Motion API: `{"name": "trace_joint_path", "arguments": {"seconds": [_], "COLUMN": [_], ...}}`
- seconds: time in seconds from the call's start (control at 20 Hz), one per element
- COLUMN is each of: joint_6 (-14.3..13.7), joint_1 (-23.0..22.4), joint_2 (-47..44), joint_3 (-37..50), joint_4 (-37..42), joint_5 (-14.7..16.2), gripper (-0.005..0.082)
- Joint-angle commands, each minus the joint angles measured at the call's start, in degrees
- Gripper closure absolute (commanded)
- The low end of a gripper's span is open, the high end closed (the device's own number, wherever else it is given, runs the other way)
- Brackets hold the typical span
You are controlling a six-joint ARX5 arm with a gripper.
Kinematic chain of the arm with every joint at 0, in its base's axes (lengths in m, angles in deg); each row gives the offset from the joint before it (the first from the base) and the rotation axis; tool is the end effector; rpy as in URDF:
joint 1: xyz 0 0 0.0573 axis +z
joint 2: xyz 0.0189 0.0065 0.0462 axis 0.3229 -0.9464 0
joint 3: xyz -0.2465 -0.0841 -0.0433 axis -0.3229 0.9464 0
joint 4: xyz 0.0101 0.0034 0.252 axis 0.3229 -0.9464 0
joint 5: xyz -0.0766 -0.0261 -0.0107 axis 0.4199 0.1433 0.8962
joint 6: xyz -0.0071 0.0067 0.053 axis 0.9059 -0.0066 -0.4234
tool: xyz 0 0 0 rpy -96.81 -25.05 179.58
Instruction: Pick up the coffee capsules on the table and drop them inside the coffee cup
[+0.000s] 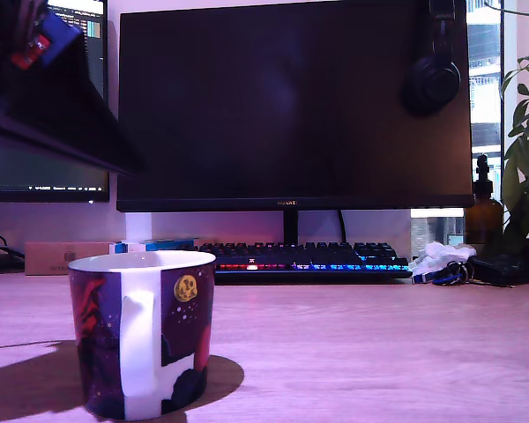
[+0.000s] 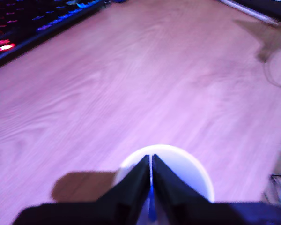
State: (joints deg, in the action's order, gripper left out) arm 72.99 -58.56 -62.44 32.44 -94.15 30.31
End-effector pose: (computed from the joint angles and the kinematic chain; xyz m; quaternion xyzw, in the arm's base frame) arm 0.1417 -0.1261 0.2268 0.0837 0.2889 -0.4270 0.8527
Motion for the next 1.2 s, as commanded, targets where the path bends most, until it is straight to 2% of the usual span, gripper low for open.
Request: {"name": "trace_joint_path", "arguments": {"seconds": [0.0,0.2,0.55,0.7,0.8,0.85,0.95,1.0,1.1,1.15], "joint_6": [0.9,1.8,3.1,4.3,6.5,6.7,9.4,9.7,11.9,12.0], "joint_1": [-0.1,0.3,8.1,9.6,9.9,9.9,9.9,9.9,9.9,9.9], "joint_2": [0.9,3.1,6.7,8.7,10.3,11.2,12.9,13.5,14.3,14.5], "joint_3": [-0.3,-0.3,0.5,2.6,4.6,5.3,6.9,7.5,7.8,7.8], "joint_4": [-0.8,-1.3,-2.7,-3.5,-4.0,-4.6,-5.2,-5.5,-6.0,-5.7], "joint_5": [-1.6,-5.1,-5.1,-5.1,-5.7,-6.4,-9.1,-9.9,-10.7,-10.7], "gripper": [0.0793,0.0793,0.0793,0.0793,0.0793,0.0793,0.0793,0.0793,0.0793,0.0793]}}
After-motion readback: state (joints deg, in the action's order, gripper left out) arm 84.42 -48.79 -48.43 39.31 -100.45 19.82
